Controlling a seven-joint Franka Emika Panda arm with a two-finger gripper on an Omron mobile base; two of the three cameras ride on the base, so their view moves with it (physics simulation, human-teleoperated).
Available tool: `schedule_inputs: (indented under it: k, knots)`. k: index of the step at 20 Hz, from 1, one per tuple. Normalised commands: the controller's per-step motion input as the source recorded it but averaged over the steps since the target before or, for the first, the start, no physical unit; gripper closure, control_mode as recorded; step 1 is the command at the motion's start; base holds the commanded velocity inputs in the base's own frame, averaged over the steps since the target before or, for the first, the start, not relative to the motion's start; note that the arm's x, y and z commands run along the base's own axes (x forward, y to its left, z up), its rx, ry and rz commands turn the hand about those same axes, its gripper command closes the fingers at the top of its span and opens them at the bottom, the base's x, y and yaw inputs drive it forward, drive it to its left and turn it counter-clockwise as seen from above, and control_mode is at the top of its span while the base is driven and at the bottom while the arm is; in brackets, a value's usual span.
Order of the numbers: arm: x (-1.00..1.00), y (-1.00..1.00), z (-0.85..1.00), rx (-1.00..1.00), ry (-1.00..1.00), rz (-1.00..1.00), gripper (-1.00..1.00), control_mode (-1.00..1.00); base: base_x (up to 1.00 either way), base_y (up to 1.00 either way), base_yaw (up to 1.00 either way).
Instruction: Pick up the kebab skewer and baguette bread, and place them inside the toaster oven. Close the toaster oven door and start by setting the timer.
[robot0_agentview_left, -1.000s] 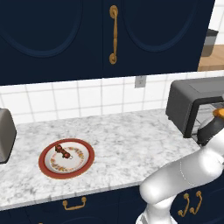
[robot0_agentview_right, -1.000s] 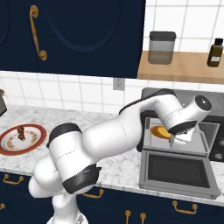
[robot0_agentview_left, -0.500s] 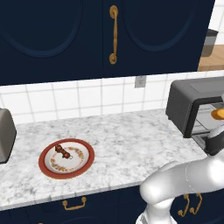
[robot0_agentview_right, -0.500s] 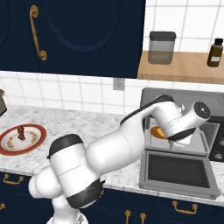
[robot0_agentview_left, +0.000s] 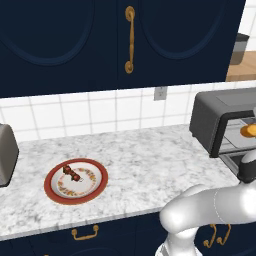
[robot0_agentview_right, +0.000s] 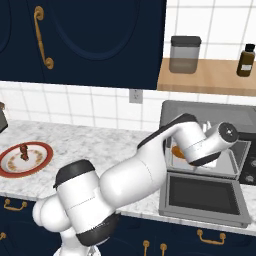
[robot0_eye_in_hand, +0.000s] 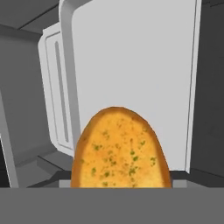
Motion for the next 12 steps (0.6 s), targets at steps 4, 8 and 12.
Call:
schedule_inputs:
  k: [4, 8, 12]
  knots:
    - [0.28, 0.22, -0.18, 0.00, 0.00, -0.01, -1.00, -1.00, 0.00, 0.00, 0.00]
    - [0.05, 0.03, -0.02, 0.00, 0.00, 0.00, -1.00, -1.00, 0.00, 0.00, 0.00]
    - [0.00, 0.00, 0.00, 0.00, 0.00, 0.00, -1.00, -1.00, 0.00, 0.00, 0.00]
